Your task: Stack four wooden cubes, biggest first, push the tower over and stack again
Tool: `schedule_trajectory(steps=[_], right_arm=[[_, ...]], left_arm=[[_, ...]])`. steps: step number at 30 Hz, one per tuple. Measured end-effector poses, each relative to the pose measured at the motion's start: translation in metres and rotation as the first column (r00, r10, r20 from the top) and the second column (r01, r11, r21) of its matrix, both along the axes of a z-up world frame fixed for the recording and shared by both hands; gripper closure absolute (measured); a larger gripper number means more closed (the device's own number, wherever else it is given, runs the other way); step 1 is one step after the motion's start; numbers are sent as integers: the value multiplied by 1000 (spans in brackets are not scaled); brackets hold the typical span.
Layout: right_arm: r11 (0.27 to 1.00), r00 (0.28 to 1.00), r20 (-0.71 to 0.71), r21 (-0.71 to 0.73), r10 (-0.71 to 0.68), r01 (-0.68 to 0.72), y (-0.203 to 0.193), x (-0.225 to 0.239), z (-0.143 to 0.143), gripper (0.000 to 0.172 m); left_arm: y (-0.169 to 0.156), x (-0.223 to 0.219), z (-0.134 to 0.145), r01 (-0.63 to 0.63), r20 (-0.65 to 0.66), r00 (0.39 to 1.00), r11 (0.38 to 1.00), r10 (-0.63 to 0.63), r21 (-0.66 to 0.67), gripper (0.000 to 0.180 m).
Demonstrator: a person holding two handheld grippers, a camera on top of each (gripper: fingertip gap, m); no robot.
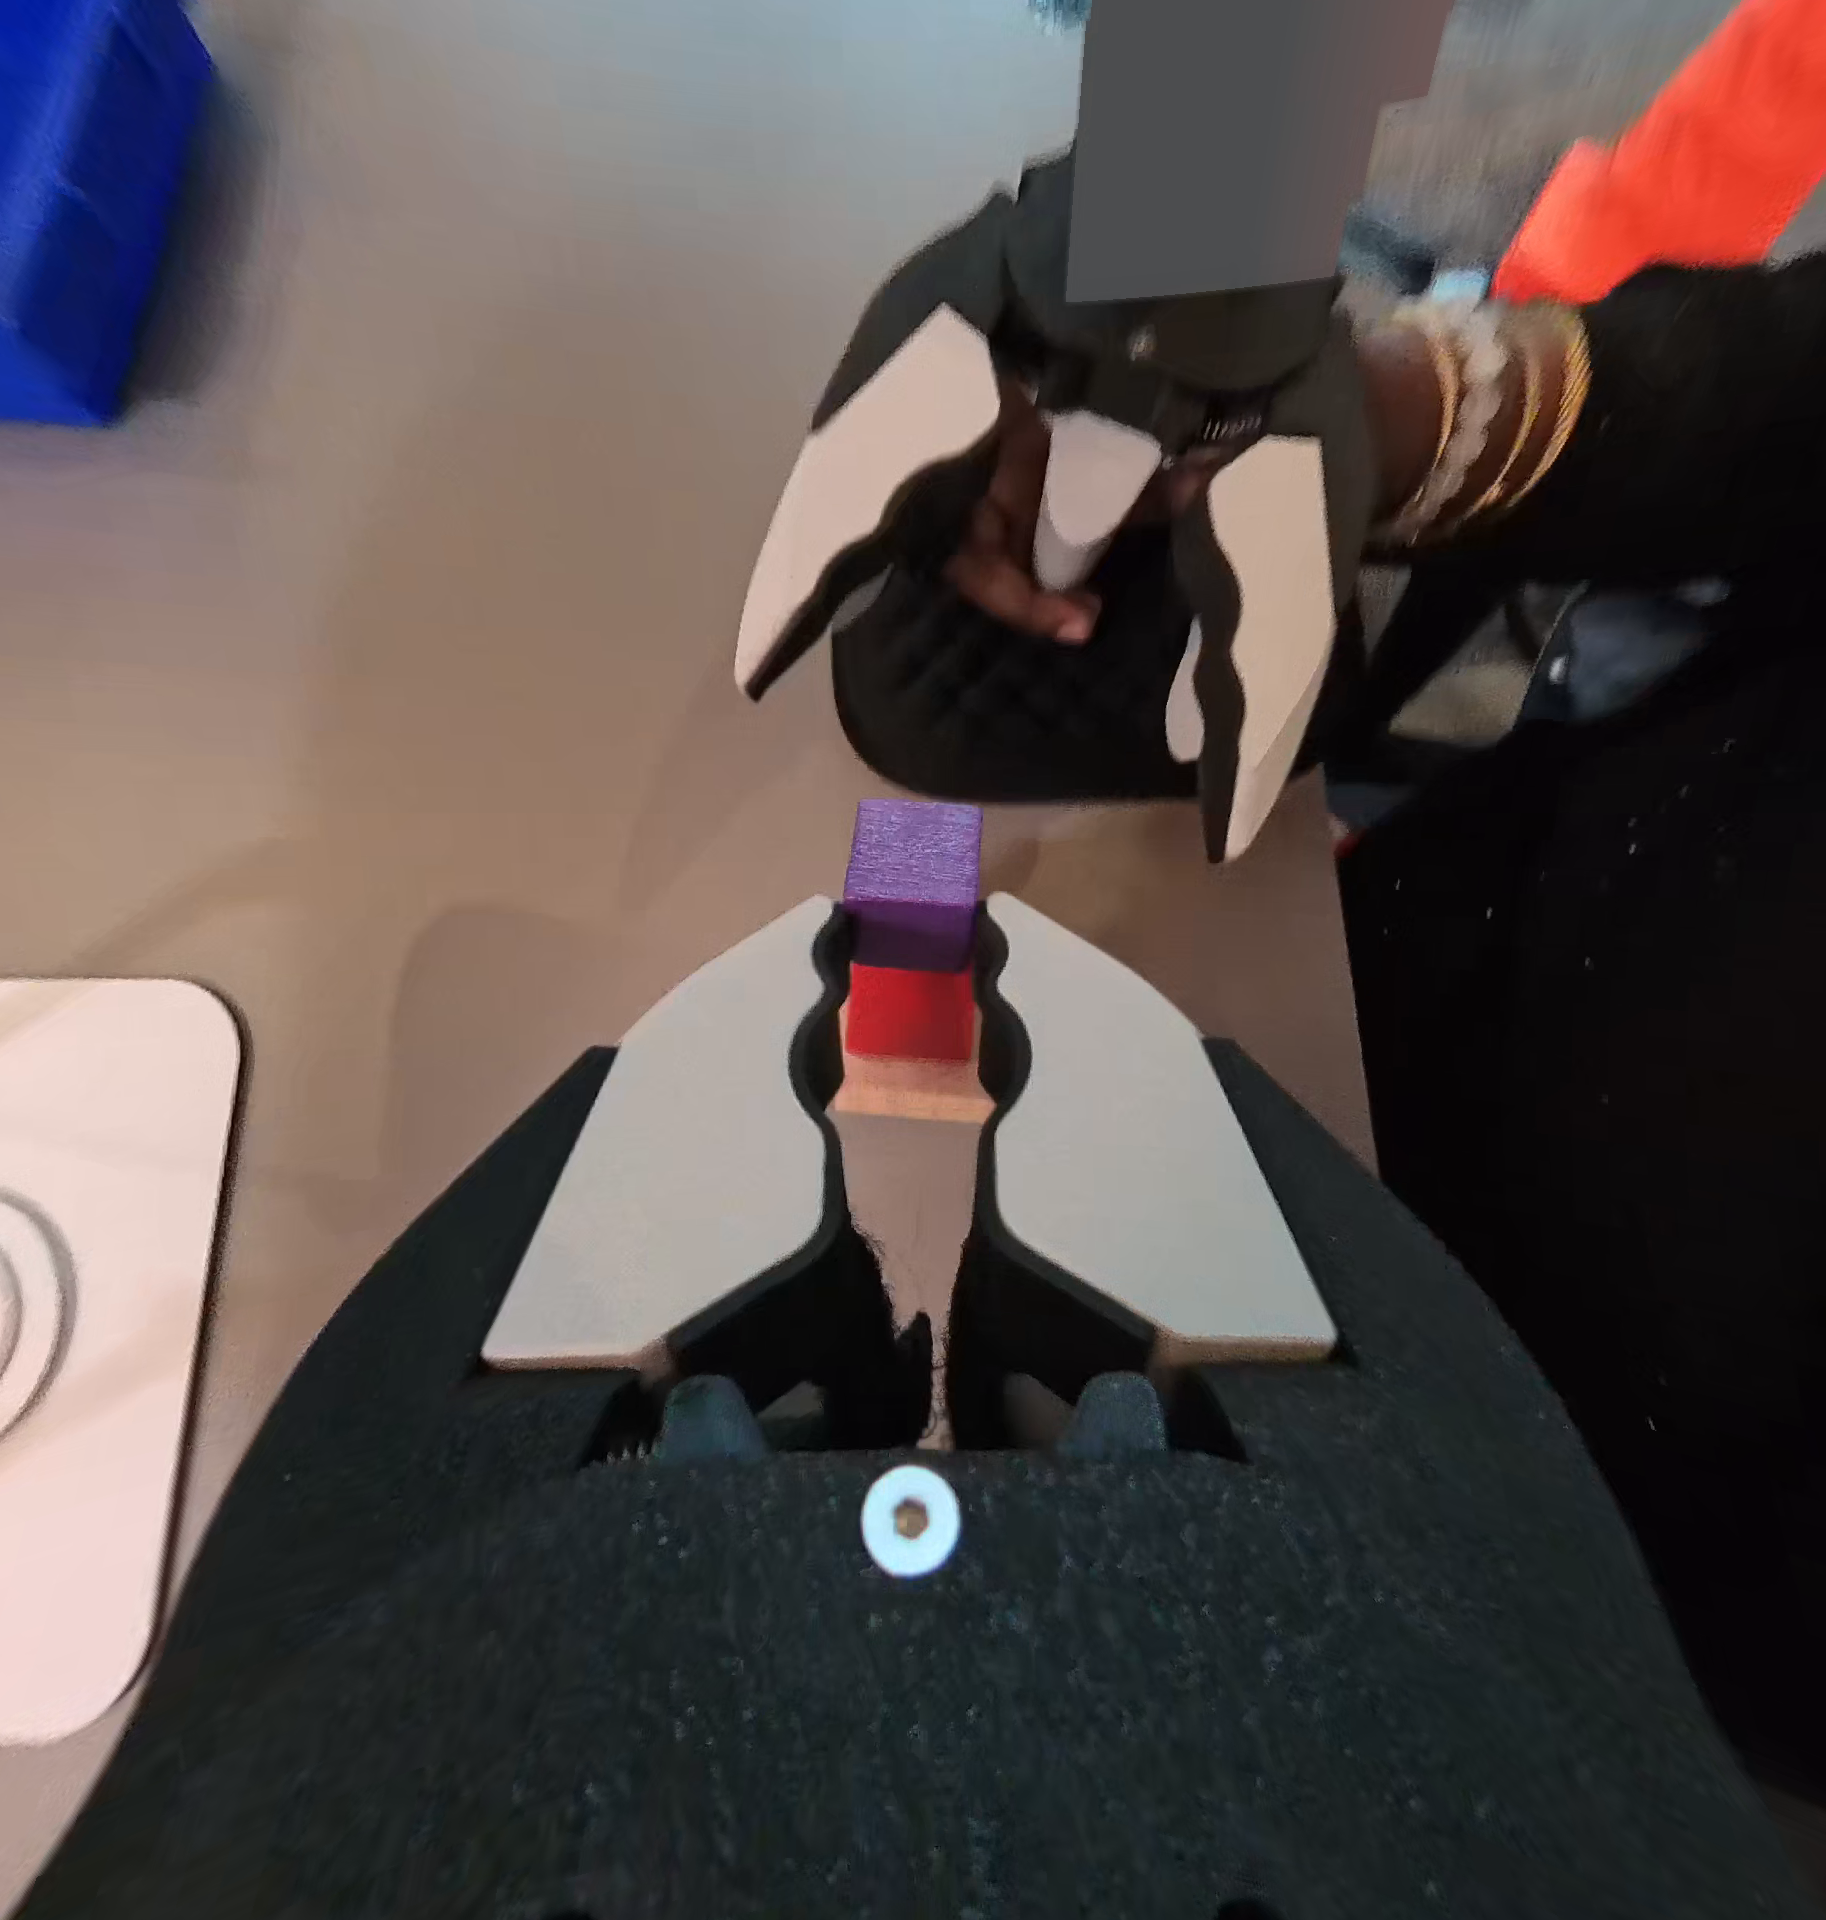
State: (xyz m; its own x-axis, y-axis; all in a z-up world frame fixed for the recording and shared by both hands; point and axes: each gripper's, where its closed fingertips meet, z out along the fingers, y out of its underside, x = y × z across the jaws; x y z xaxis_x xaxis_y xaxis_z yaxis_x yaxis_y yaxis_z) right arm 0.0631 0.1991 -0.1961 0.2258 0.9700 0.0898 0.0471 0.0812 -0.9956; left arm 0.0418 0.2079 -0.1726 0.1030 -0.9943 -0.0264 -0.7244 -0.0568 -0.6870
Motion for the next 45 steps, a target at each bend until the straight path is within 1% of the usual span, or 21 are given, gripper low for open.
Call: schedule_trajectory(steps=[2, 3, 8, 12, 22, 32, 45], right_arm=[[1000, 1000, 1, -1, -2, 2, 0, 0, 0, 65], [1000, 1000, 3, -1, -2, 2, 0, 0, 0, 65], [1000, 1000, 6, 3, -5, 5, 0, 0, -1, 65], [1000, 1000, 4, 3, -5, 5, 0, 0, 0, 65], [1000, 1000, 2, 3, -7, 7, 1, 0, 0, 66], [1000, 1000, 2, 7, -8, 8, 0, 0, 0, 66], [1000, 1000, 0, 9, -8, 8, 0, 0, 0, 66]], left_arm=[[-3, -1, 5, -18, 106, 994, 1000, 15, 21, 159], [-5, -1, 5, -26, 137, 990, 999, 23, 26, 159], [-5, -8, -9, -56, 140, 989, 997, 48, 60, 159], [-4, -10, -4, -55, 169, 985, 997, 46, 47, 159], [-3, -13, -15, -41, 89, 995, 999, 40, 7, 159], [1, -12, -13, -59, 65, 996, 998, 58, 17, 159], [2, -12, -11, -43, 41, 998, 999, 42, 26, 157]])
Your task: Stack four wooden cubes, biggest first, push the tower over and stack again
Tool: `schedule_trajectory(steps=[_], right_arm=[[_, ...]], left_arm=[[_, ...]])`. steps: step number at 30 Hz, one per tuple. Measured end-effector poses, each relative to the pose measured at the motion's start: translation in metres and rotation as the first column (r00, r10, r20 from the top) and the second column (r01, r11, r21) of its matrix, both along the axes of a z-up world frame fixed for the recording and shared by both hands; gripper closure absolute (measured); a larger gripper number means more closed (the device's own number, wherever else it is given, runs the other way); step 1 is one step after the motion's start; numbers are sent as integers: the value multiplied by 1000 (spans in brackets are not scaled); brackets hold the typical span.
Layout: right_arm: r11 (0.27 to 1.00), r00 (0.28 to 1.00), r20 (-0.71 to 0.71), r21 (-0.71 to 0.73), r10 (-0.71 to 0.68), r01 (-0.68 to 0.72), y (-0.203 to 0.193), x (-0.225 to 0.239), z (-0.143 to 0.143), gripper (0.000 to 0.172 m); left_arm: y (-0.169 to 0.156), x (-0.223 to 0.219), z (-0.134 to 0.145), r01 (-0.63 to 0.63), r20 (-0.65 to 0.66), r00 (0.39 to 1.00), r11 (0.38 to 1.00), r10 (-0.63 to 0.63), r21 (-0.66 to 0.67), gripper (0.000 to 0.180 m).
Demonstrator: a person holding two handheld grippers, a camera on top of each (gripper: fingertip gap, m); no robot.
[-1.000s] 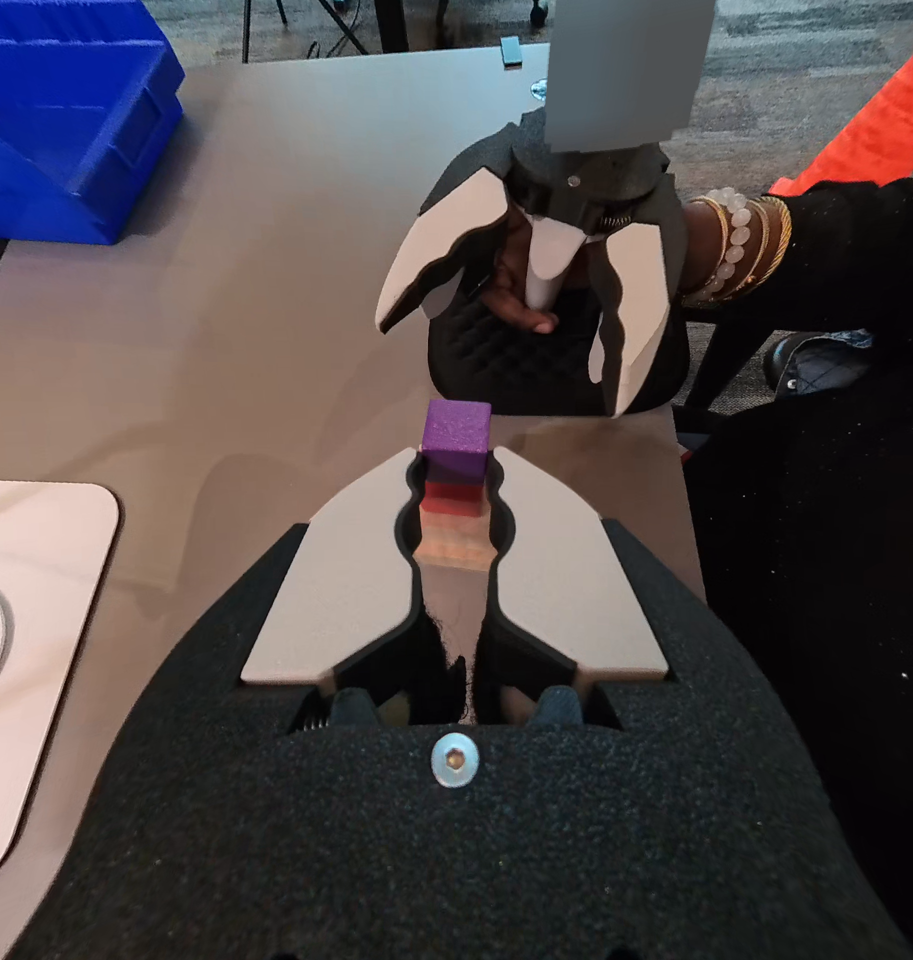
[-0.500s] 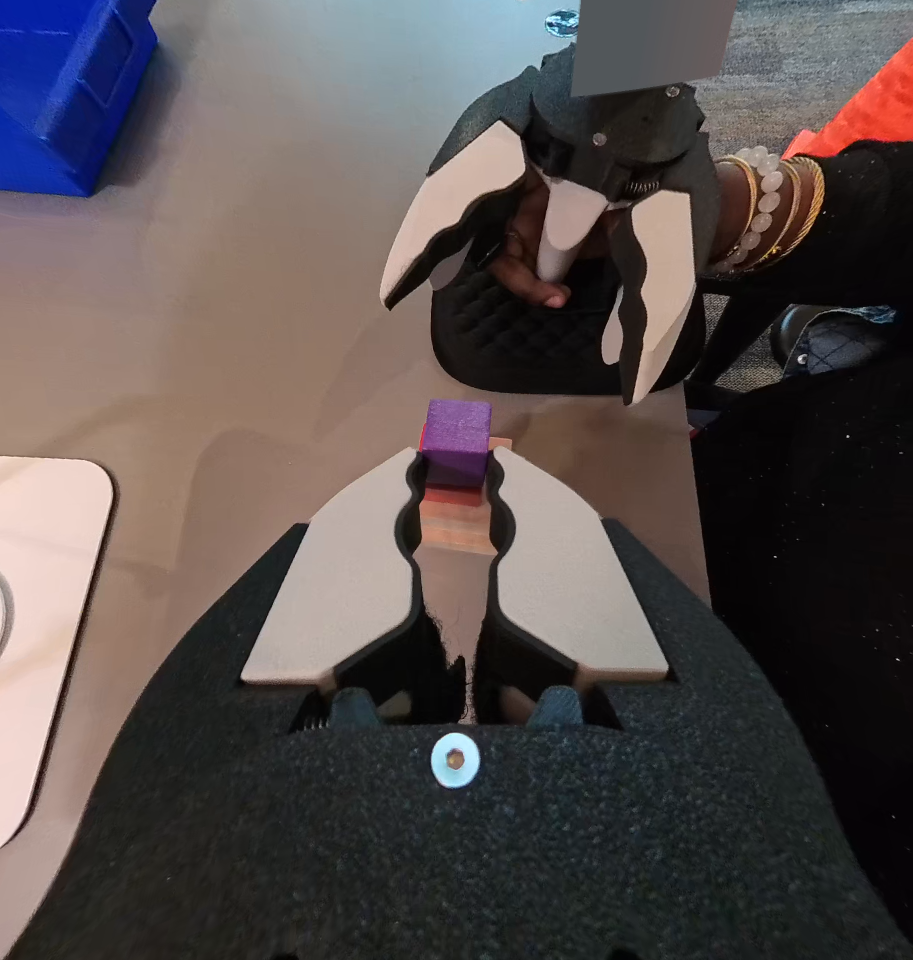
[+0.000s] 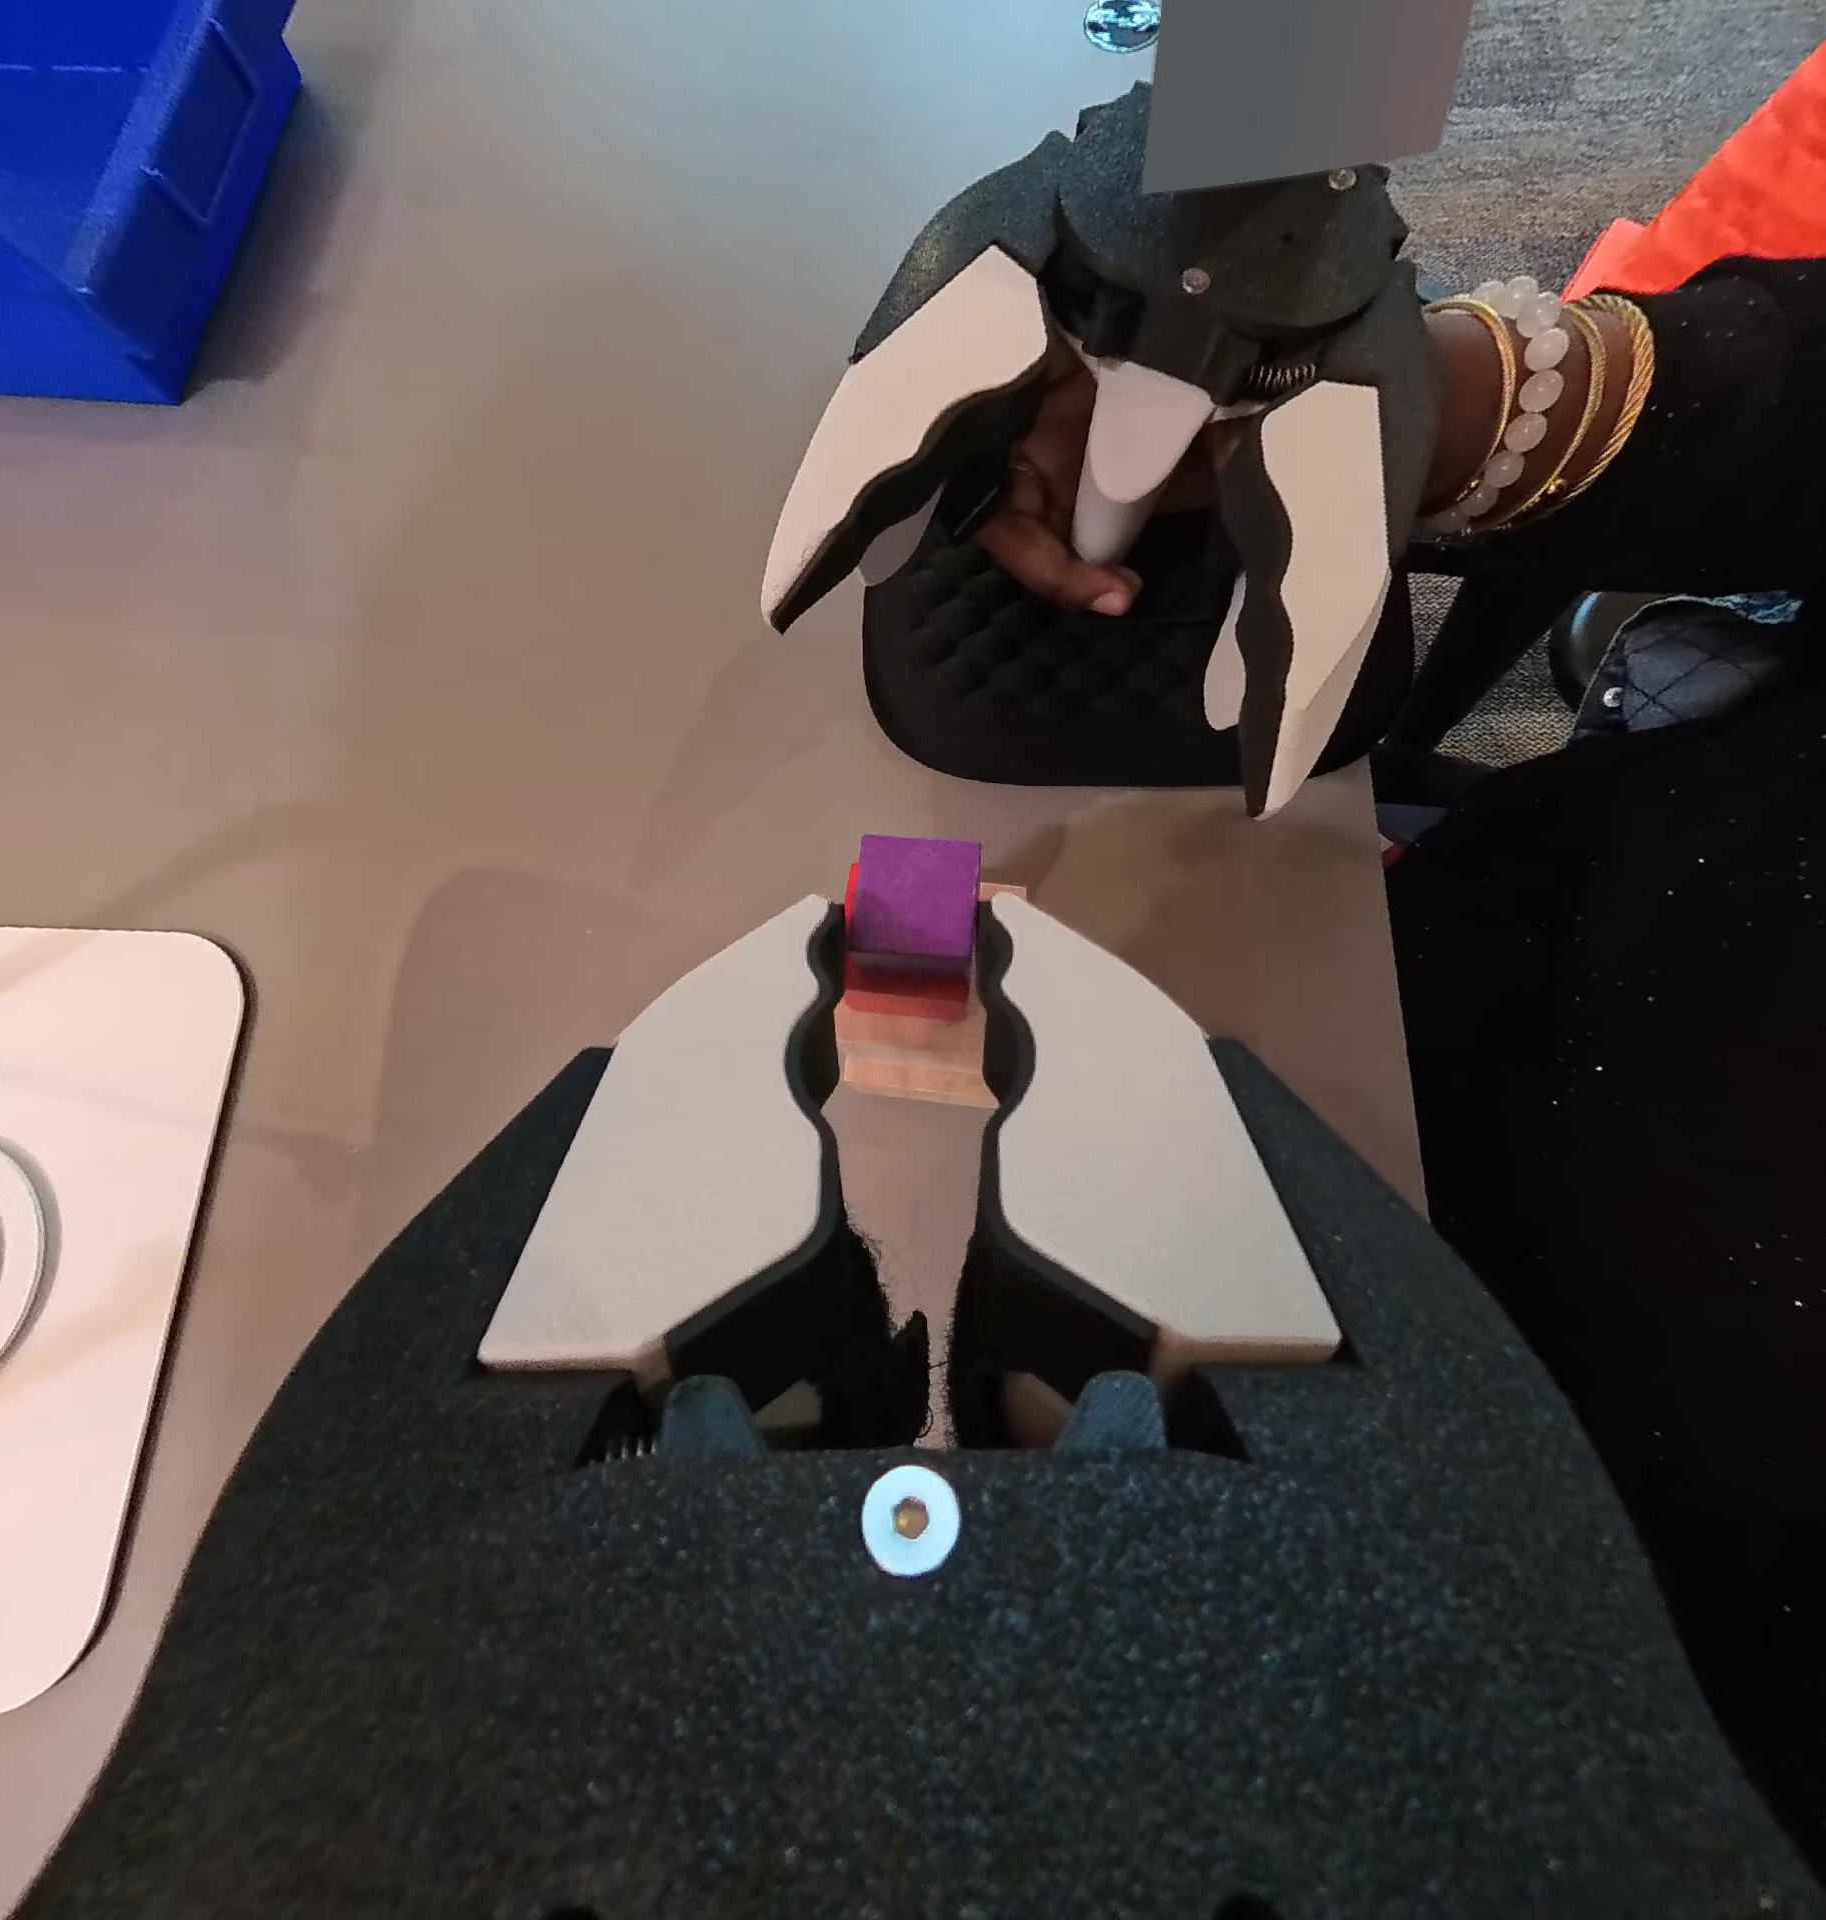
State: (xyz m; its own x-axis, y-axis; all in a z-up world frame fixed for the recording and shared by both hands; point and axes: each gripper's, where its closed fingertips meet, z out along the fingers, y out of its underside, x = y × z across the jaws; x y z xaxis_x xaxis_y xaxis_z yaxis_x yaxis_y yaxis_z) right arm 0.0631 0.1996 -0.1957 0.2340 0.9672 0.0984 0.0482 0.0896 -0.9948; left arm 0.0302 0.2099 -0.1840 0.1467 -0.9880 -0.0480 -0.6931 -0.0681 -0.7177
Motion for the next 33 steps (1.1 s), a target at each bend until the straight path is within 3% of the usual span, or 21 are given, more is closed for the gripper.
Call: schedule_trajectory(steps=[15, 21, 24, 27, 30, 33], right_arm=[[1000, 1000, 1, 3, 0, 0, 0, 0, 0, 67], [1000, 1000, -1, 5, 1, -1, 0, 0, 0, 67], [1000, 1000, -1, 2, 1, -1, 0, 0, 0, 67], [1000, 1000, 0, 5, -2, 2, 0, 0, 0, 67], [1000, 1000, 7, 9, -4, 4, 0, -1, -1, 67], [1000, 1000, 7, 6, -6, 6, 0, -1, -1, 67]], left_arm=[[0, -1, 2, 18, 25, 1000, 1000, -18, 4, 159], [0, -1, 1, 18, 39, 999, 1000, -18, 7, 149], [2, -1, 7, -3, 97, 995, 999, 0, 34, 126], [6, -4, 15, -62, 161, 986, 993, 46, 101, 71], [5, -11, 18, -131, 202, 974, 980, 100, 147, 34], [-3, -18, 26, -167, 294, 949, 971, 112, 170, 34]])
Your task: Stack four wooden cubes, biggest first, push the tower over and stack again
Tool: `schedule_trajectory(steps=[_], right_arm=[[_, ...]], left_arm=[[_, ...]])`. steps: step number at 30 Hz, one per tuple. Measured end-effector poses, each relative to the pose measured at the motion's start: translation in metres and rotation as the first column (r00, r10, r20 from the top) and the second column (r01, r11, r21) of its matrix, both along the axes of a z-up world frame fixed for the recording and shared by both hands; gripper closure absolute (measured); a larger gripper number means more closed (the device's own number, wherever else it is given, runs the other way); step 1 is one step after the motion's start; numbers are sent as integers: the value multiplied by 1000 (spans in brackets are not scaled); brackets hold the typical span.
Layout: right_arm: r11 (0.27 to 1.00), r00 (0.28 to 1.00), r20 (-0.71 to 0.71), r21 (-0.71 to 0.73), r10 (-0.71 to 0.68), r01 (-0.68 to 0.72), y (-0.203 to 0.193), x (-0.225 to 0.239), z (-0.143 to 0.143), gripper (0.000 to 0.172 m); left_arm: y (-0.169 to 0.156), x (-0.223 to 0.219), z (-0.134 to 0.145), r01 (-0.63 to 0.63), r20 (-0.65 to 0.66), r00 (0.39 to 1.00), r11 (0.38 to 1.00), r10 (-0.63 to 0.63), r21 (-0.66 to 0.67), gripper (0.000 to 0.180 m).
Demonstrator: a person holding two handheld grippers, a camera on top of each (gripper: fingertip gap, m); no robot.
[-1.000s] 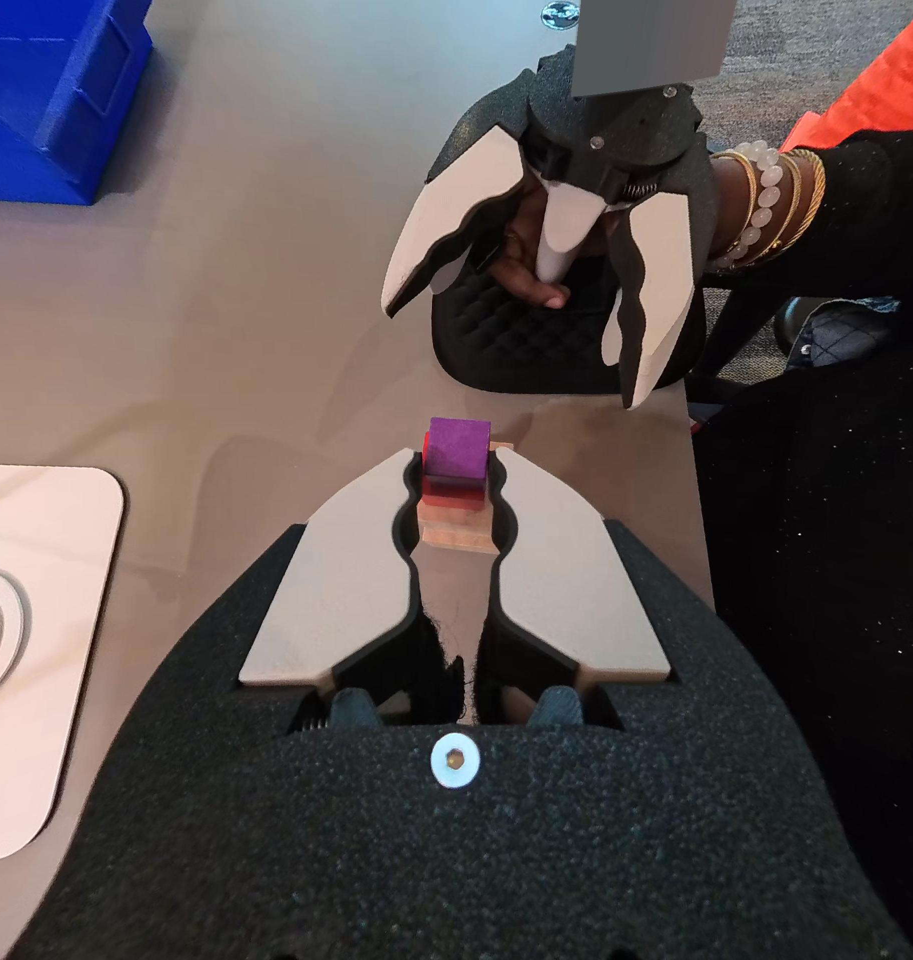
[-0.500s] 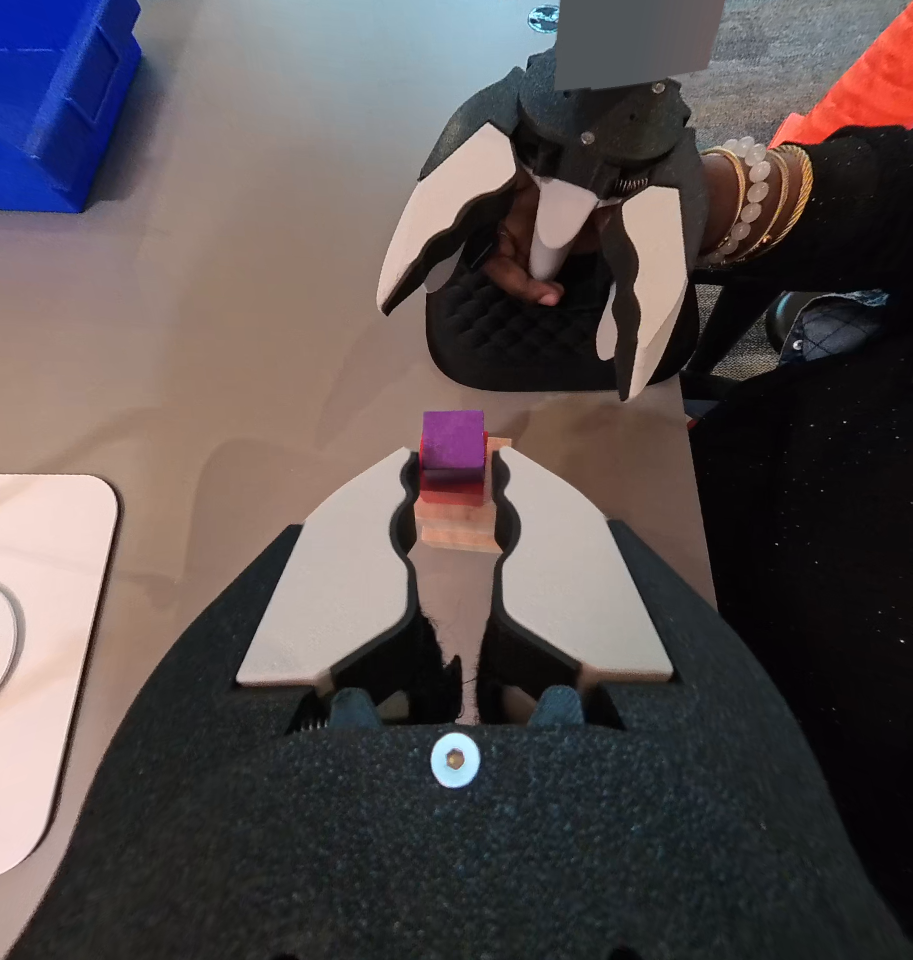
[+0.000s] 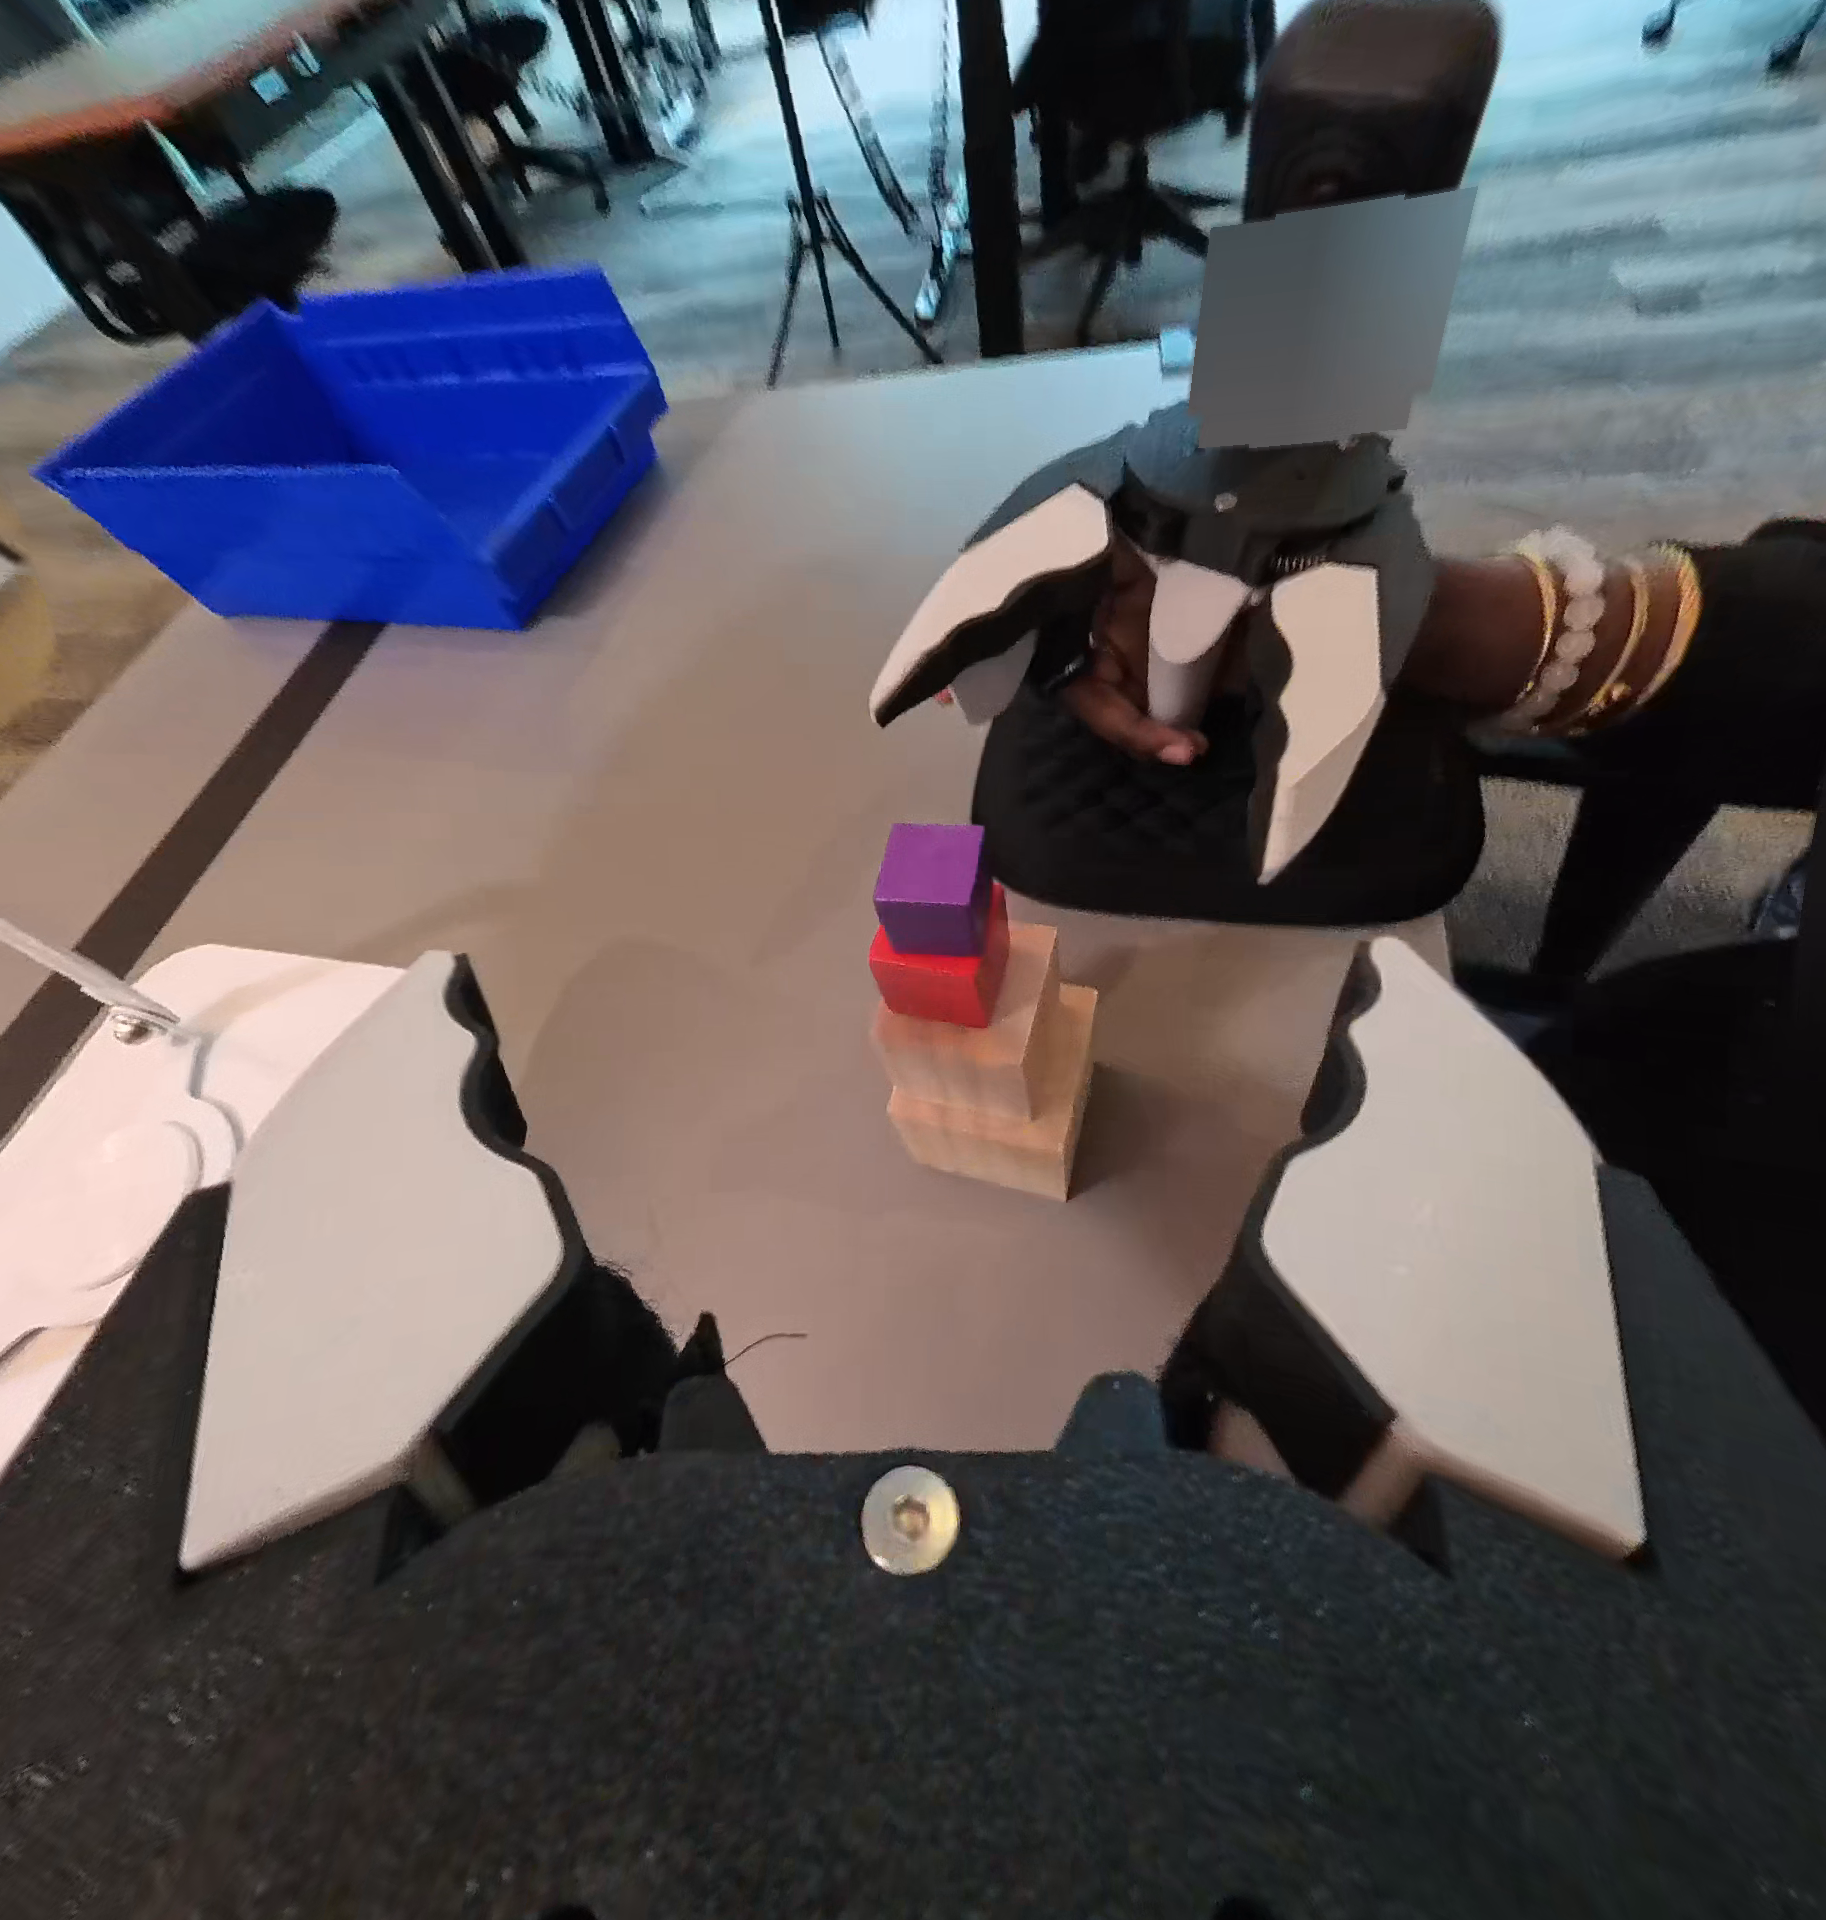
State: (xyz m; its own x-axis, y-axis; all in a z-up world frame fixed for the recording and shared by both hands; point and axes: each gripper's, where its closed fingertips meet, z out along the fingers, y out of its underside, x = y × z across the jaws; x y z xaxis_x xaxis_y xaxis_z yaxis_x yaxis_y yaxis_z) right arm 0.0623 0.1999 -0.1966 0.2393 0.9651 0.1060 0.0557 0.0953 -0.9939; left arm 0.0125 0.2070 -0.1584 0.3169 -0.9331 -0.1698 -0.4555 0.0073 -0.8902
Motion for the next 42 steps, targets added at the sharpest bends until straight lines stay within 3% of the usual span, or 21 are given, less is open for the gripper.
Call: schedule_trajectory(steps=[7, 16, 23, 28, 34, 42], right_arm=[[1000, 1000, -2, 1, -5, 5, 1, 0, 0, 67], [1000, 1000, 4, 4, -17, 17, 2, 0, -1, 68], [999, 999, 7, 4, -32, 32, 3, 0, -1, 69], [999, 999, 11, -3, -41, 41, 5, 0, -2, 70], [999, 999, 7, -6, -46, 46, 6, 1, -1, 70], [998, 997, 31, 9, -67, 66, 7, -1, -4, 75]], left_arm=[[-9, -33, 19, -115, 266, 960, 990, 90, 80, 34], [-17, -72, 5, -226, 381, 905, 972, 188, 58, 36], [-13, -86, -14, -306, 442, 860, 951, 256, 45, 41], [-12, -88, -27, -296, 422, 867, 955, 263, 15, 43], [-16, -94, -22, -286, 494, 836, 958, 239, 19, 48], [-16, -92, -24, -294, 479, 845, 955, 239, 41, 53]])
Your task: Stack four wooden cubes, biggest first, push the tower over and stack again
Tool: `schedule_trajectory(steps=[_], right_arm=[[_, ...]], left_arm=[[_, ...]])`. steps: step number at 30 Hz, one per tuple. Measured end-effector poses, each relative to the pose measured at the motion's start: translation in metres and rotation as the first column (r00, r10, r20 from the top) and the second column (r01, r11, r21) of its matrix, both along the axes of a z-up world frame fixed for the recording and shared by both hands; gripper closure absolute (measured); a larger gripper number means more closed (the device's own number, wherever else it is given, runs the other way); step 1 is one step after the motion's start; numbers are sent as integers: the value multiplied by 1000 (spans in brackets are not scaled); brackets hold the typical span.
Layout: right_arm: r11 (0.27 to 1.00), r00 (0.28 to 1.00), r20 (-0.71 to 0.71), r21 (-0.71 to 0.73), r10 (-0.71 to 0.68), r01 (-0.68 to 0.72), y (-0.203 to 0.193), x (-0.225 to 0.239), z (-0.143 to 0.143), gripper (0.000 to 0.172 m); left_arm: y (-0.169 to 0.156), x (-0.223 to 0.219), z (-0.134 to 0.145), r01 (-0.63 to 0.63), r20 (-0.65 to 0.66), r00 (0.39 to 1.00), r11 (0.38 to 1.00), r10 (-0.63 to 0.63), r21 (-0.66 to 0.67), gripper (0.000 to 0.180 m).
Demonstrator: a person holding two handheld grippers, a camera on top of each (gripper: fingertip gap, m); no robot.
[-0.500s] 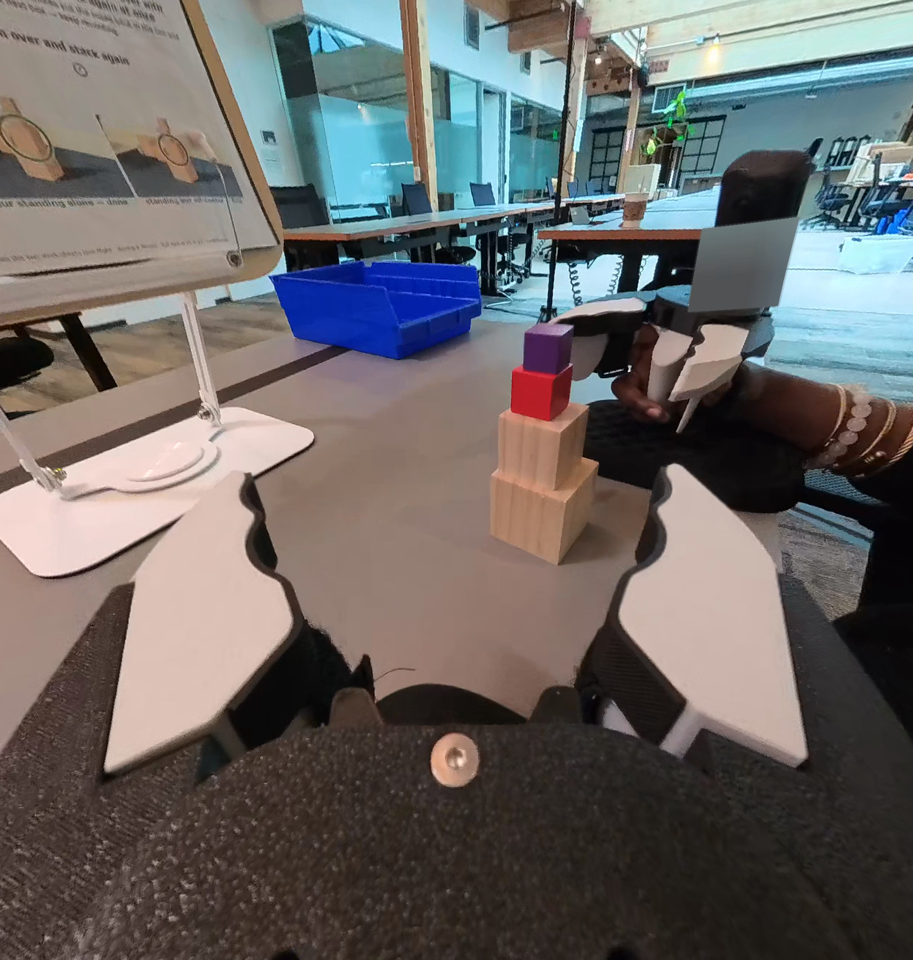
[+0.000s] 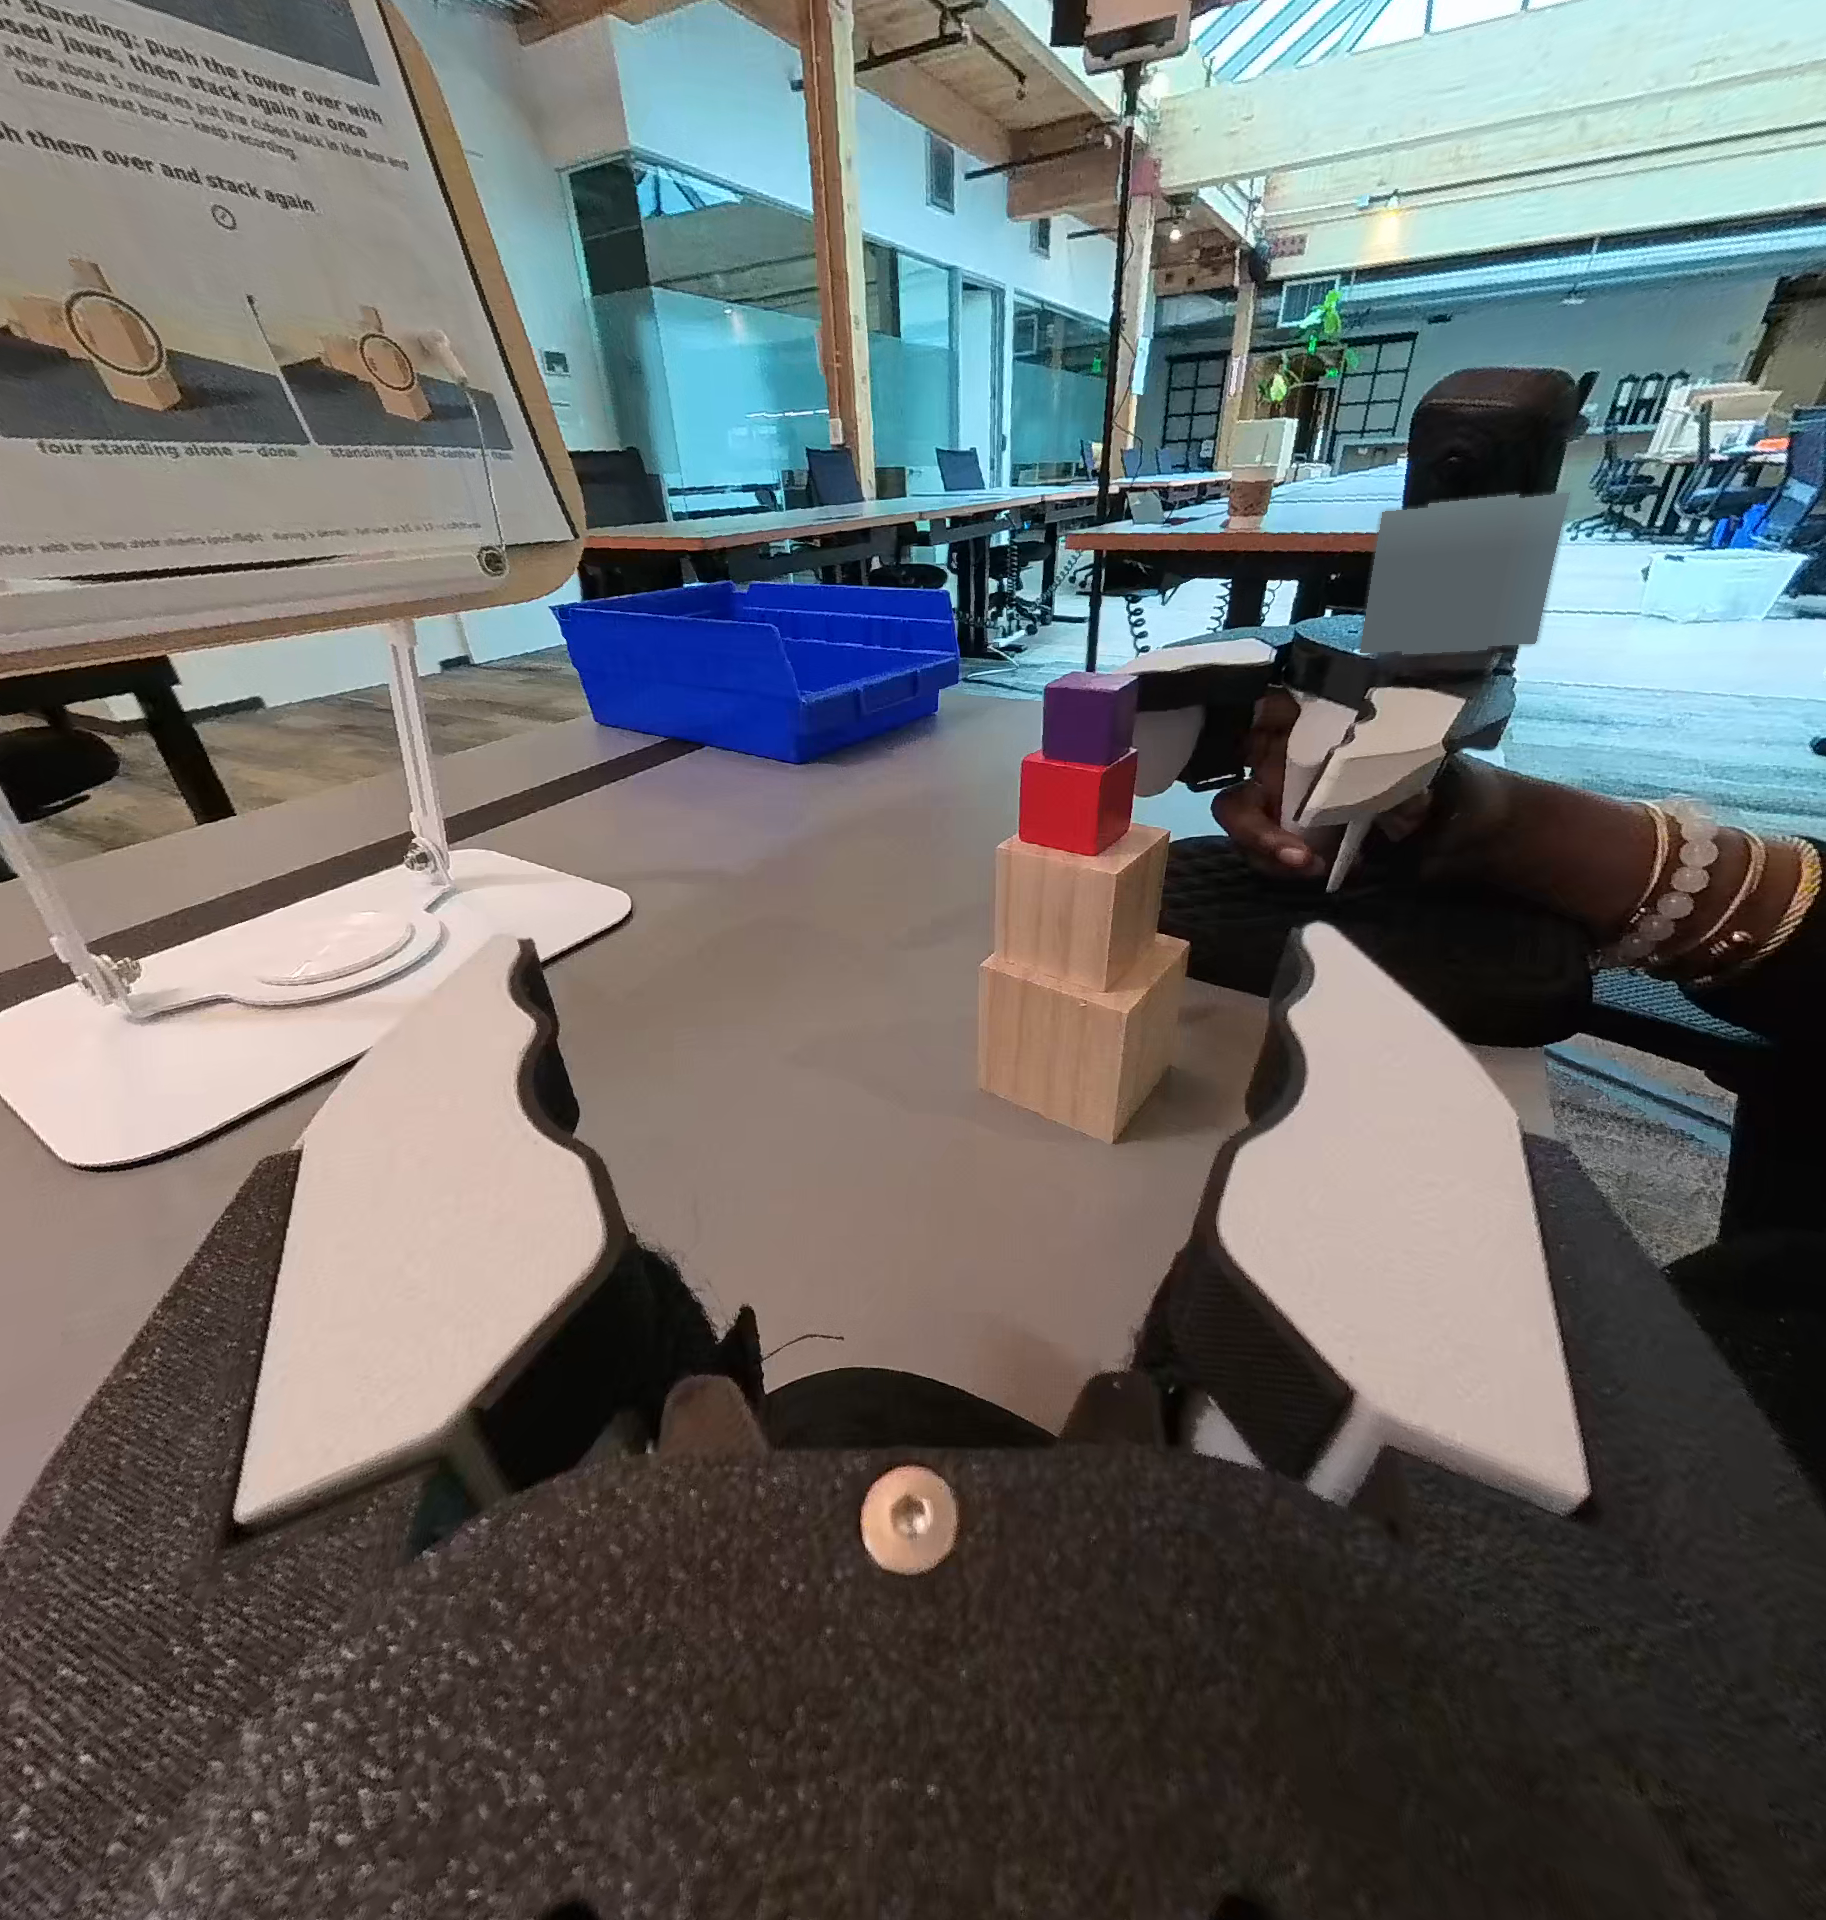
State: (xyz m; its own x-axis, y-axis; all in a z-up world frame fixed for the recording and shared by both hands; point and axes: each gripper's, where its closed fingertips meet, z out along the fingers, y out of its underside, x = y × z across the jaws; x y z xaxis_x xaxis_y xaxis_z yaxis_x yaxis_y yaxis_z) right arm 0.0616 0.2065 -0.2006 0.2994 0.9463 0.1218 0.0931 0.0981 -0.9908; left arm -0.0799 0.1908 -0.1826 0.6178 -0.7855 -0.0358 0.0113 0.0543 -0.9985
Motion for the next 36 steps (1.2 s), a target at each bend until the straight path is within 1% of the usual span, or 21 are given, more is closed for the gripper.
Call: schedule_trajectory(steps=[7, 9, 11, 12, 13, 14, 17, 20, 24, 25, 26, 28, 30, 31, 33, 36], right_arm=[[1000, 1000, 0, -2, -4, 4, 1, 0, 0, 76], [1000, 1000, 0, -1, -4, 4, 1, 0, 0, 77], [1000, 1000, 2, -2, -5, 5, 1, 0, 0, 77], [1000, 1000, 3, -3, -5, 5, 1, 0, 0, 77], [1000, 1000, 3, -4, -5, 5, 1, 0, 0, 77], [1000, 1000, 4, -5, -5, 5, 1, 0, -1, 78], [1000, 1000, -1, -11, -8, 8, 2, 0, 0, 82], [1000, 1000, -16, -2, -6, 6, 1, 1, 2, 90], [1000, 999, -40, -6, -9, 9, 2, 4, 6, 95], [1000, 999, -47, -7, -8, 8, 2, 4, 7, 100], [1000, 998, -56, -3, -5, 4, 1, 5, 8, 111], [1000, 997, -77, 14, 21, -20, -4, 6, 12, 143], [999, 994, -93, 23, 49, -47, -8, 9, 17, 166], [999, 995, -87, 14, 46, -45, -7, 11, 18, 172], [1000, 1000, -24, -28, 6, -7, 0, 17, 14, 172], [995, 982, 178, -66, -57, 70, 9, 25, -1, 172]], left_arm=[[-1, 0, 0, 2, 3, 1000, 1000, -2, 8, 56], [-1, 0, 0, 7, 8, 1000, 1000, -7, 5, 60], [4, -6, 2, -44, 24, 999, 999, 44, -2, 48], [4, -7, 3, -49, 33, 998, 999, 49, 0, 48], [3, -6, 3, -35, 38, 999, 999, 35, 2, 52], [2, -6, 4, -21, 42, 999, 1000, 21, 0, 56], [2, -6, 3, -12, 54, 998, 1000, 13, -13, 58], [1, -6, 4, -6, 56, 998, 1000, 7, -10, 58], [1, -4, 2, 2, 37, 999, 1000, -2, -12, 57], [1, -3, 1, 5, 33, 999, 1000, -4, -11, 57], [0, -2, 1, 10, 29, 1000, 1000, -9, -9, 57], [-1, -1, 1, 12, 24, 1000, 1000, -12, -5, 57], [0, -1, 1, 10, 22, 1000, 1000, -10, -6, 58], [0, -2, 1, 10, 23, 1000, 1000, -10, -8, 58], [2, -3, 1, -4, 30, 1000, 1000, 4, -16, 57], [2, -5, 2, -8, 49, 999, 1000, 9, -20, 52]])
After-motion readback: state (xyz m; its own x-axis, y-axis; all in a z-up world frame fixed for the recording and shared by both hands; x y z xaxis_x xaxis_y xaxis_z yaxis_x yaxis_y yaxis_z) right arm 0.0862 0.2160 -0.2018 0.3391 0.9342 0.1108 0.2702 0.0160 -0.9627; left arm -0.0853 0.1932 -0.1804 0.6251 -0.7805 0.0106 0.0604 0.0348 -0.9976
